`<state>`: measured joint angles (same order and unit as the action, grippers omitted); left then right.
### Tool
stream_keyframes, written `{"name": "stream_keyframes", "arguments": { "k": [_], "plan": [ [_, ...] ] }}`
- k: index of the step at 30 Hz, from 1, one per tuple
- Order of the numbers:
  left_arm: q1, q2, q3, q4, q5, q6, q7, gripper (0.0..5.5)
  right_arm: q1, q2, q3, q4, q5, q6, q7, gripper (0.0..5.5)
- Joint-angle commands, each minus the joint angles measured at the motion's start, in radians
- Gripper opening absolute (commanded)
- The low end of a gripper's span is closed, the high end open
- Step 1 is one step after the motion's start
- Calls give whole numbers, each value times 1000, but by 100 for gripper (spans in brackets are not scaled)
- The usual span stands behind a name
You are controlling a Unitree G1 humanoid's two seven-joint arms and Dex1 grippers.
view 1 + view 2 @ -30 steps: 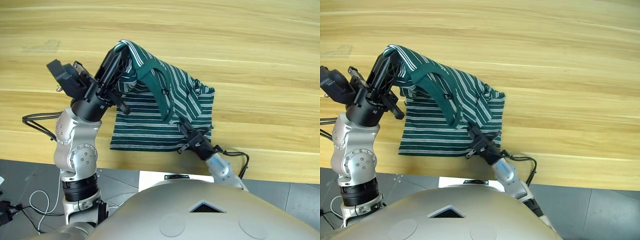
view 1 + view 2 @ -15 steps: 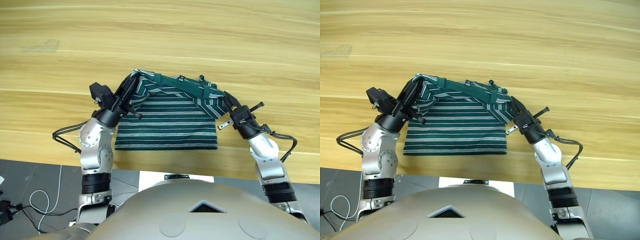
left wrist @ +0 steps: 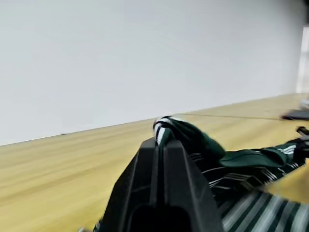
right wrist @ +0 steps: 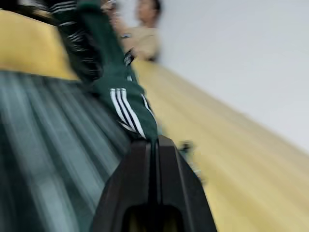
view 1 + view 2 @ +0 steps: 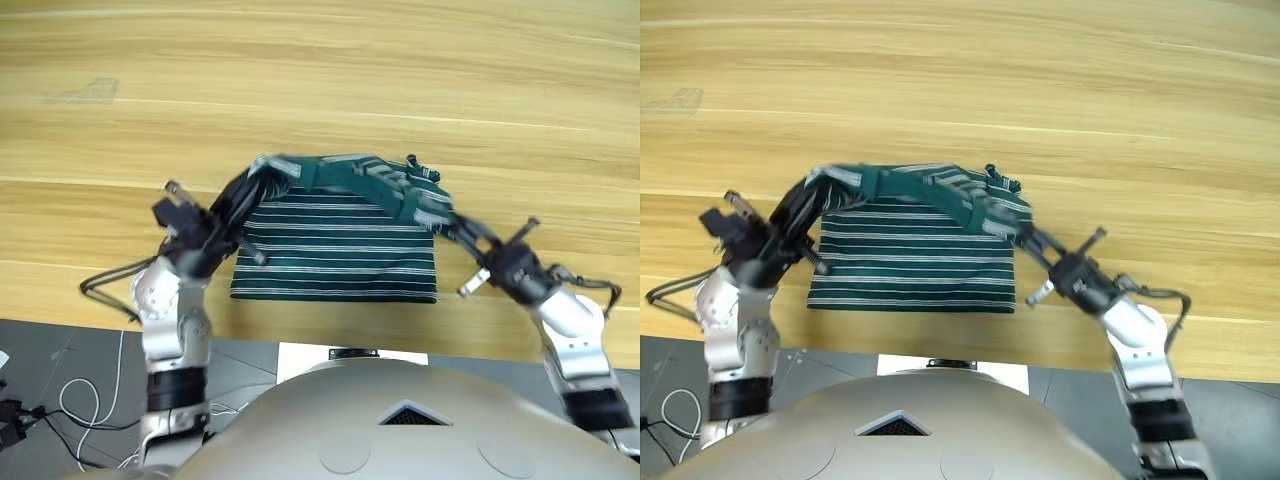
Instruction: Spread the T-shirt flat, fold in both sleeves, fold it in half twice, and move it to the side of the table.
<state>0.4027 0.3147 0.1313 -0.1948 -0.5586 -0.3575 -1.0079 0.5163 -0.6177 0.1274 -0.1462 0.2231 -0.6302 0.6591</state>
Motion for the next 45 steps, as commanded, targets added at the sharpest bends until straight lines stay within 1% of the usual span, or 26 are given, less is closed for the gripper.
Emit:
{"name": "stream_keyframes", "arguments": {
  "k": [1, 2, 4, 6, 8, 9, 10, 11, 12, 14, 15, 16, 17, 18, 19, 20, 22, 24, 25, 26, 28, 30, 32, 34, 38, 45],
  "plan": [
    [91, 71, 37, 20, -8, -70, -109, 0, 69, -42, -112, -85, 268, -7, 80, 2],
    [92, 82, 36, 46, 5, -79, -122, 0, 65, -39, -128, -94, 327, 3, 98, 2],
    [18, 99, 3, 125, 70, -54, -100, 0, -46, -15, -105, -45, 315, 64, 114, 2],
    [-143, 100, -44, 248, 208, 1, 0, 0, -256, 47, -53, 97, 182, 142, 70, 2],
    [-443, 67, -85, 481, 350, 110, 178, 0, -613, 147, -4, 431, -5, 247, -70, 2],
    [-577, 52, -104, 593, 396, 142, 235, 0, -769, 179, 18, 600, -101, 282, -163, 2],
    [-820, 30, -124, 782, 475, 156, 375, 0, -1022, 215, 46, 835, -210, 335, -351, 2],
    [-1024, 13, -138, 936, 536, 150, 501, 0, -1222, 231, 71, 1006, -305, 368, -530, 2],
    [-1247, 6, -144, 1075, 604, 135, 700, 0, -1422, 239, 62, 1134, -351, 387, -710, 2],
    [-1616, 2, -99, 1238, 637, 85, 1039, 0, -1723, 224, 6, 1251, -372, 386, -1006, 2],
    [-1764, 2, -41, 1265, 591, 36, 1127, 0, -1840, 208, -28, 1251, -383, 331, -1126, 2],
    [-1855, 6, -1, 1267, 561, -23, 1166, 0, -1913, 193, -50, 1238, -399, 274, -1207, 2],
    [-1902, 8, 41, 1233, 512, -92, 1135, 0, -1949, 168, -62, 1189, -440, 199, -1276, 2],
    [-1910, 11, 68, 1191, 474, -151, 1083, 0, -1950, 148, -73, 1138, -466, 141, -1306, 2],
    [-1878, 15, 79, 1132, 443, -200, 1014, 0, -1913, 131, -92, 1073, -474, 81, -1296, 2],
    [-1807, 17, 81, 1056, 404, -234, 921, 0, -1843, 121, -108, 997, -462, 25, -1238, 2],
    [-1580, 27, 46, 906, 366, -250, 751, 0, -1629, 142, -111, 862, -345, -17, -997, 2],
    [-1247, 44, -23, 783, 370, -266, 608, 0, -1291, 152, -23, 690, -244, 1, -745, 2],
    [-1027, 62, -81, 734, 379, -281, 526, 0, -1061, 120, 46, 570, -205, 22, -652, 2],
    [-818, 83, -144, 702, 421, -296, 483, 0, -842, 70, 110, 455, -189, 29, -585, 2],
    [-444, 143, -267, 612, 501, -332, 424, 0, -483, -62, 200, 258, -158, 45, -488, 2],
    [-234, 197, -319, 539, 569, -360, 407, 0, -275, -163, 218, 153, -143, 38, -417, 2],
    [-139, 231, -317, 506, 603, -378, 396, 0, -170, -216, 200, 141, -142, 24, -358, 2],
    [-102, 251, -311, 481, 617, -372, 385, 0, -117, -235, 165, 139, -153, 41, -319, 2],
    [-52, 283, -305, 400, 620, -337, 382, 0, -89, -239, 93, 124, -158, 125, -265, 2],
    [17, 329, -278, 323, 613, -293, 390, 0, -11, -247, 39, 75, -204, 156, -179, 2]
  ]
}}
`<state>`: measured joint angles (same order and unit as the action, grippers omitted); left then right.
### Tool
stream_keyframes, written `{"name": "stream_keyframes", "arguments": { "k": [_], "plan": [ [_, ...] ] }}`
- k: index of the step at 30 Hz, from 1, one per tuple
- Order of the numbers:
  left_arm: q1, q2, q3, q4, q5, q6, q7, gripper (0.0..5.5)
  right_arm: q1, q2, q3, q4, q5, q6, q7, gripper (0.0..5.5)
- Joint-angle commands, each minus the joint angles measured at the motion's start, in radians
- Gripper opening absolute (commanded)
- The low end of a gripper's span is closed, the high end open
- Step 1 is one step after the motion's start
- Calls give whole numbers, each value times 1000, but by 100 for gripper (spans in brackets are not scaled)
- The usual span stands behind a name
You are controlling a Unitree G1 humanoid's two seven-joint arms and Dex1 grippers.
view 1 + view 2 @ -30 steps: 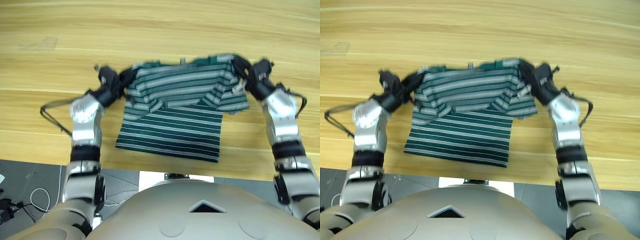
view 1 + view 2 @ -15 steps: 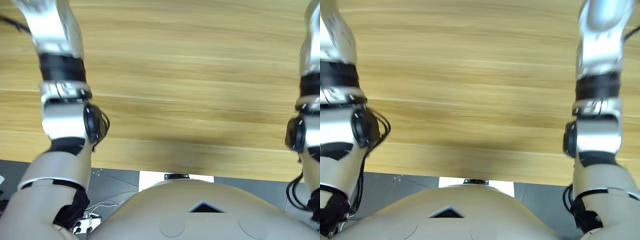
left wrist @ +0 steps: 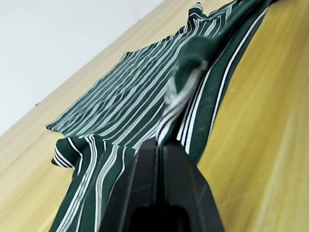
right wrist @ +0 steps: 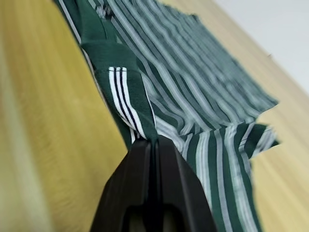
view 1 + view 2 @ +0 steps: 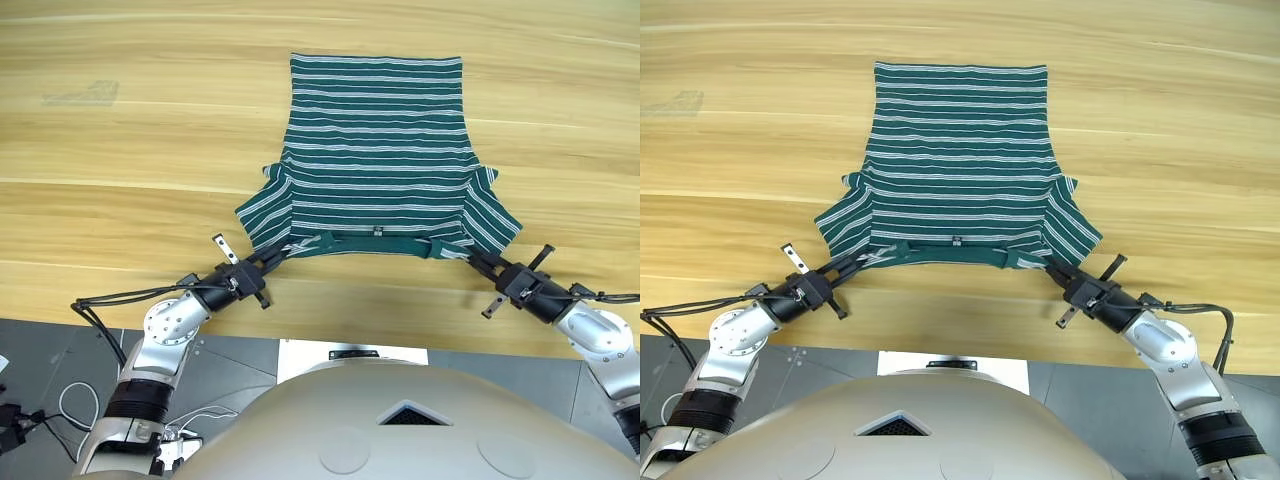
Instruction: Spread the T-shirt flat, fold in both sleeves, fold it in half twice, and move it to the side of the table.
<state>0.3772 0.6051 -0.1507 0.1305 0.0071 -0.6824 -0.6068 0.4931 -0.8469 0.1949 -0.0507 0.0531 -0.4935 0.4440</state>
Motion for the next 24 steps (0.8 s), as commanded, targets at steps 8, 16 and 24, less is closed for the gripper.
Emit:
{"name": "stream_keyframes", "arguments": {
  "k": [8, 16, 24],
  "plan": [
    [150, 64, 11, -110, -37, -3, -40, 73, 29, -28, -25, -23, -95, -50, 144, 61],
    [284, 80, 45, -162, -307, -32, -151, 203, 77, -54, -76, -30, 26, -125, 250, 205],
    [101, -29, 173, -219, -624, 154, -80, 295, -168, 103, -163, -49, 501, 95, 321, 244]
  ]
}}
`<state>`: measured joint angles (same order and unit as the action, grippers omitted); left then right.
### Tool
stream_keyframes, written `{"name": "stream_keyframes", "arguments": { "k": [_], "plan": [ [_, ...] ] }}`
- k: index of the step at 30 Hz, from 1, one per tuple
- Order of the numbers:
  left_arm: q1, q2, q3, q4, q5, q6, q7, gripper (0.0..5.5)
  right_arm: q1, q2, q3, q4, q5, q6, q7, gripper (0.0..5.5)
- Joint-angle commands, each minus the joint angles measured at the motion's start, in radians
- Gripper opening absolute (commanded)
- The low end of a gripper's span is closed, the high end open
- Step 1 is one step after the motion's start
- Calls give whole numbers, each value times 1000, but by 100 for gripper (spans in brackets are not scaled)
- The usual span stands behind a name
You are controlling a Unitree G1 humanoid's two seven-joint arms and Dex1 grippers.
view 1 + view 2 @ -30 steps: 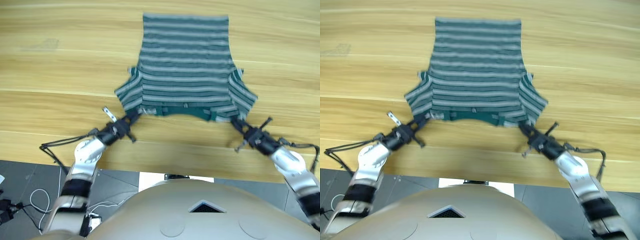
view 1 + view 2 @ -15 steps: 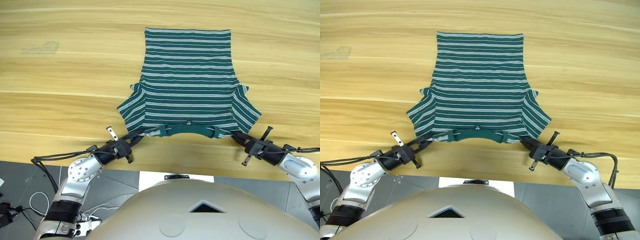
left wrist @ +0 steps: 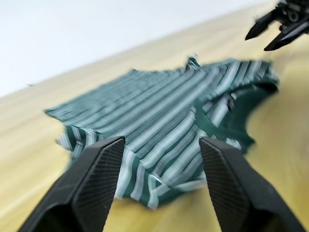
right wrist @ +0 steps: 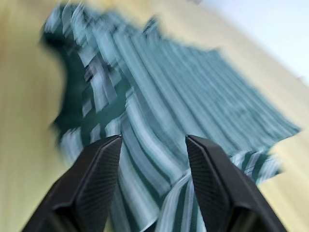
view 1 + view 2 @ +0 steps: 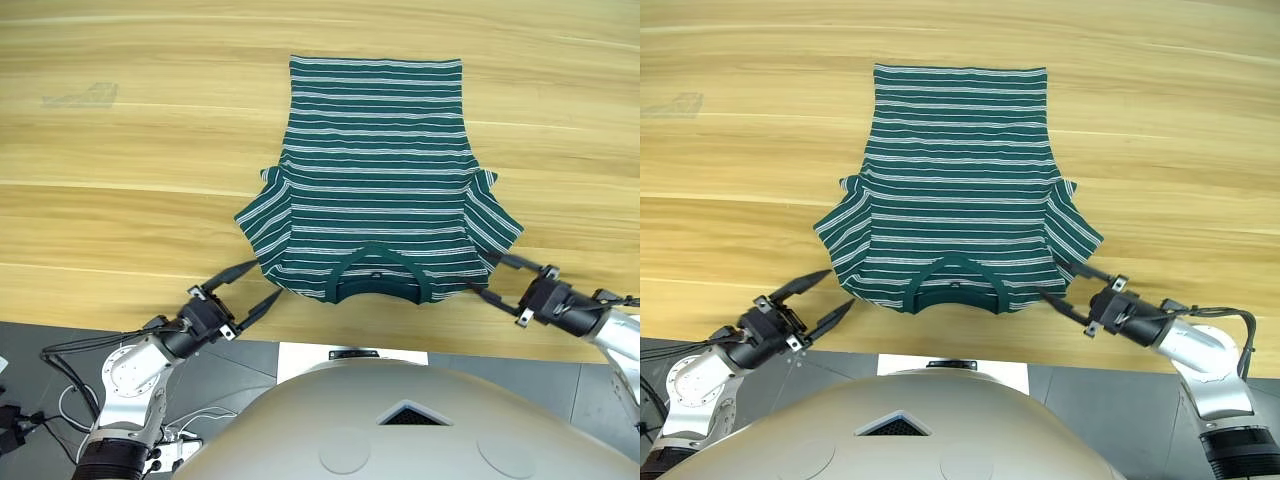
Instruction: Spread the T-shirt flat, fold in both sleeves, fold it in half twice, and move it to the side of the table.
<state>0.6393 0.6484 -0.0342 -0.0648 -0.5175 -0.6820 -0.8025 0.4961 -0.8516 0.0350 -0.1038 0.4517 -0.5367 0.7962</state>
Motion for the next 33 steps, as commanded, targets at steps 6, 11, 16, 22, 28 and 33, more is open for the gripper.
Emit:
{"name": "stream_keyframes", "arguments": {
  "k": [6, 11, 16, 22, 28, 33],
  "plan": [
    [-499, -218, -39, 172, 193, 476, 371, 295, -368, 357, 204, 154, -279, 227, -189, 244],
    [-488, -163, -25, 258, 442, 321, 424, 295, -407, 482, 205, 193, -346, 207, -273, 244],
    [-457, -151, 98, 306, 603, 80, 600, 295, -400, 494, 133, 243, -349, 170, -309, 244],
    [-249, -30, 228, 200, 941, 0, 754, 295, -394, 486, 104, 239, -354, 157, -293, 244],
    [-28, 105, 215, -11, 1302, 34, 714, 295, -438, 471, 70, 204, -344, 185, -289, 244],
    [-28, 160, 124, -55, 1304, 41, 590, 295, -451, 469, 51, 161, -341, 201, -276, 244]
  ]
}}
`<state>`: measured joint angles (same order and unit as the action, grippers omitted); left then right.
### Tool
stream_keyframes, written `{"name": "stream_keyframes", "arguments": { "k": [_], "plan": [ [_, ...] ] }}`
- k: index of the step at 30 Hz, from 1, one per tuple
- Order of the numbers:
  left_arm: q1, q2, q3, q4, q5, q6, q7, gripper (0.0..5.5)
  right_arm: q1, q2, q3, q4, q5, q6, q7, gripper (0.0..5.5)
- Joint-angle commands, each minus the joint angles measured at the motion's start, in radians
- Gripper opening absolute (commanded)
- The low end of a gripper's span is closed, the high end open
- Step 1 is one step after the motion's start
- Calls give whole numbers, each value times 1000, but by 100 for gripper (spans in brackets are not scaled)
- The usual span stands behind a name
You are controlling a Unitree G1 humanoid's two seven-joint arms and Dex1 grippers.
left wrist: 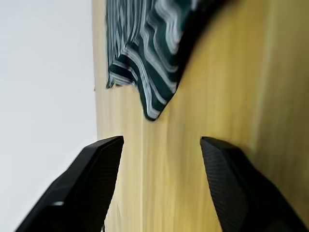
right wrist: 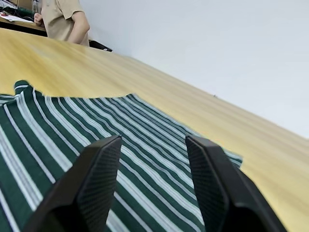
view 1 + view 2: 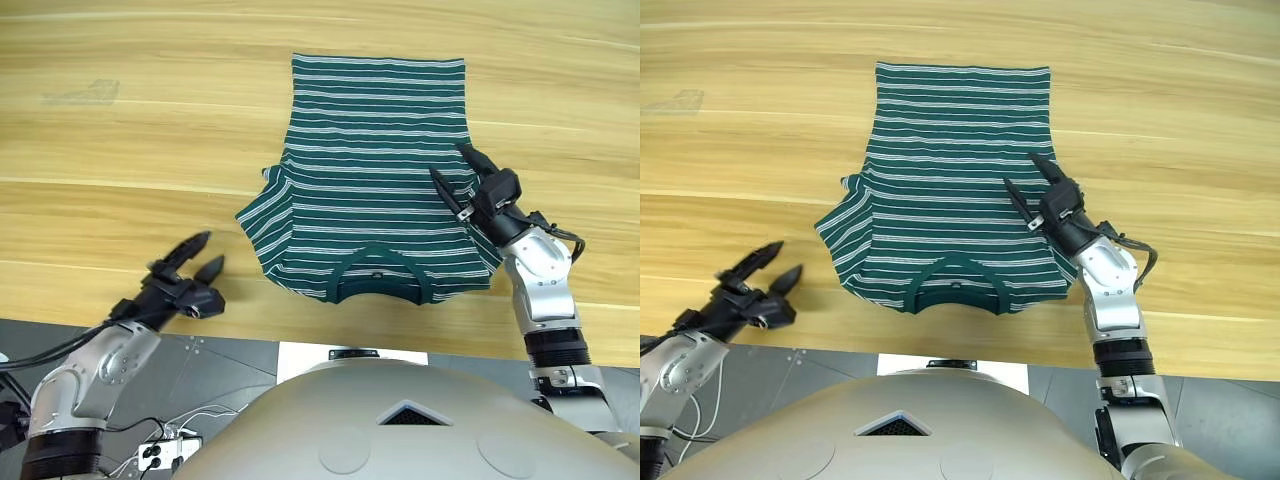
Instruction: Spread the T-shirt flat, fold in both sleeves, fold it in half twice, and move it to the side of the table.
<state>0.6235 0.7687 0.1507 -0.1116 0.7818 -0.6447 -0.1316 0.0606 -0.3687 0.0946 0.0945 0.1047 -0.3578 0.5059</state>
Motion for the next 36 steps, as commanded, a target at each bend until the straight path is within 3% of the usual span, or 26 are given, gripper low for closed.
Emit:
{"name": "stream_keyframes", "arguments": {
  "k": [1, 14, 28, 36],
  "plan": [
    [-42, 48, -77, -1, 4, 9, -93, 295, -11, -9, -7, -51, 7, 24, 17, 244],
    [-405, 32, -302, 268, 54, 28, -29, 295, 74, 24, 1, -84, -2, -16, 16, 244],
    [-426, 92, -365, 326, 49, 33, 61, 295, 91, 43, 12, -75, -1, -34, 29, 244],
    [-430, 93, -397, 344, 40, 54, 73, 164, 112, 34, 17, -103, 16, -38, 51, 244]
  ]
}}
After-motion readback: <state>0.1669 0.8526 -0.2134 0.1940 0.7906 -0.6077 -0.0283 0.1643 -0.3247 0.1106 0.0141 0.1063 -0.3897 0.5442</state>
